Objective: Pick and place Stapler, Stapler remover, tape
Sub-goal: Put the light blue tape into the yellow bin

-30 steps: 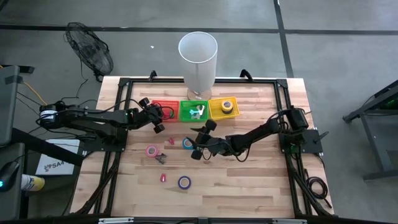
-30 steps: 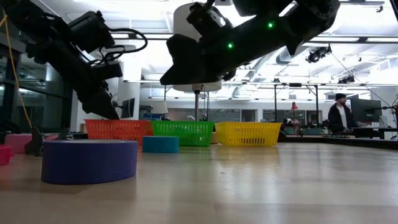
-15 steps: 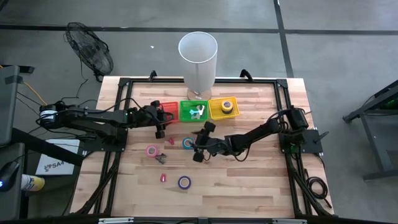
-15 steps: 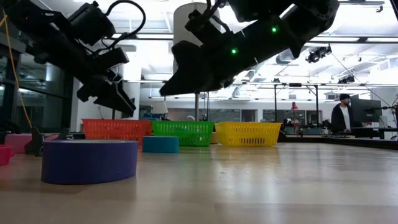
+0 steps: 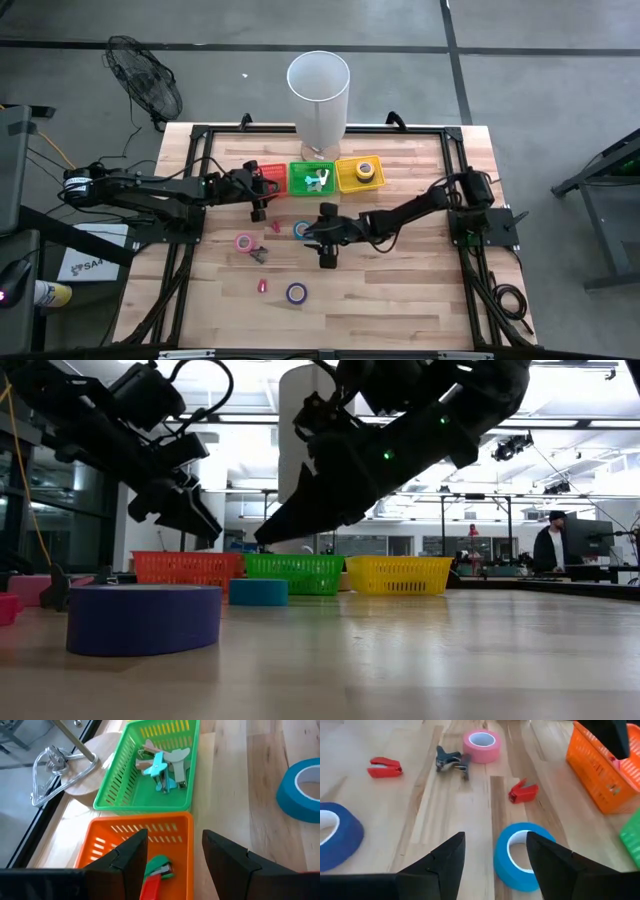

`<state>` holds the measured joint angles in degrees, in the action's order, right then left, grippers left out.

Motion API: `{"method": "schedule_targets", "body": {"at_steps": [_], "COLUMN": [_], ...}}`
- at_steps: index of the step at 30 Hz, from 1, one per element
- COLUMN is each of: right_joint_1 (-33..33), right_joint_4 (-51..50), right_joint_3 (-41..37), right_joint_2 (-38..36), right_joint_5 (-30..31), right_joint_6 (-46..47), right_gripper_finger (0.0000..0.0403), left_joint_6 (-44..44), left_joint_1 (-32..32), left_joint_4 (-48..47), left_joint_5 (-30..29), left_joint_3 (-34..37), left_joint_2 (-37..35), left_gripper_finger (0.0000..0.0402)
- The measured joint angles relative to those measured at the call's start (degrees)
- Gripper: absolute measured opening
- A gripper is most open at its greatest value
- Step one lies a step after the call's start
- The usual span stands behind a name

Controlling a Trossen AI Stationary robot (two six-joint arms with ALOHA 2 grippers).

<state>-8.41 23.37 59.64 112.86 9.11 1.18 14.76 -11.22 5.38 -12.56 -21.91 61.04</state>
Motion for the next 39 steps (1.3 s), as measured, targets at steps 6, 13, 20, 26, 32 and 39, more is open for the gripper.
{"method": "schedule_targets", "body": {"at_steps": [6, 13, 20, 26, 32, 39], "right_joint_1": [1.15, 2.65, 3.75, 3.94, 3.97, 3.90], "right_joint_4": [0.10, 0.29, -4.86, -13.40, -16.55, -18.85], "right_joint_3": [0.00, 1.59, 6.81, 9.16, 10.23, 10.23], "right_joint_2": [0.00, 2.91, 6.57, 6.82, 6.73, 6.64], "right_joint_5": [-2.88, -5.87, -6.72, -6.38, -6.98, -8.47], "right_joint_6": [-1.81, -4.13, -5.30, -5.29, -5.89, -6.95], "right_gripper_finger": [0.0205, 0.0205, 0.0204, 0.0204, 0.0198, 0.0161], "left_joint_6": [0.20, 0.22, 0.59, 2.86, 4.62, 6.01], "left_joint_1": [0.00, -0.01, -0.02, -0.02, -0.02, -0.02], "left_joint_4": [1.39, 3.00, 3.26, 3.21, 3.82, 3.92], "left_joint_5": [0.04, 0.06, 0.07, 0.09, 0.44, 0.49], "left_joint_3": [0.00, 0.00, 0.00, 0.00, 0.00, 0.00], "left_joint_2": [-0.02, -0.02, -0.02, -0.02, -0.69, -4.36], "left_gripper_finger": [0.0184, 0.0184, 0.0184, 0.0184, 0.0184, 0.0184]}}
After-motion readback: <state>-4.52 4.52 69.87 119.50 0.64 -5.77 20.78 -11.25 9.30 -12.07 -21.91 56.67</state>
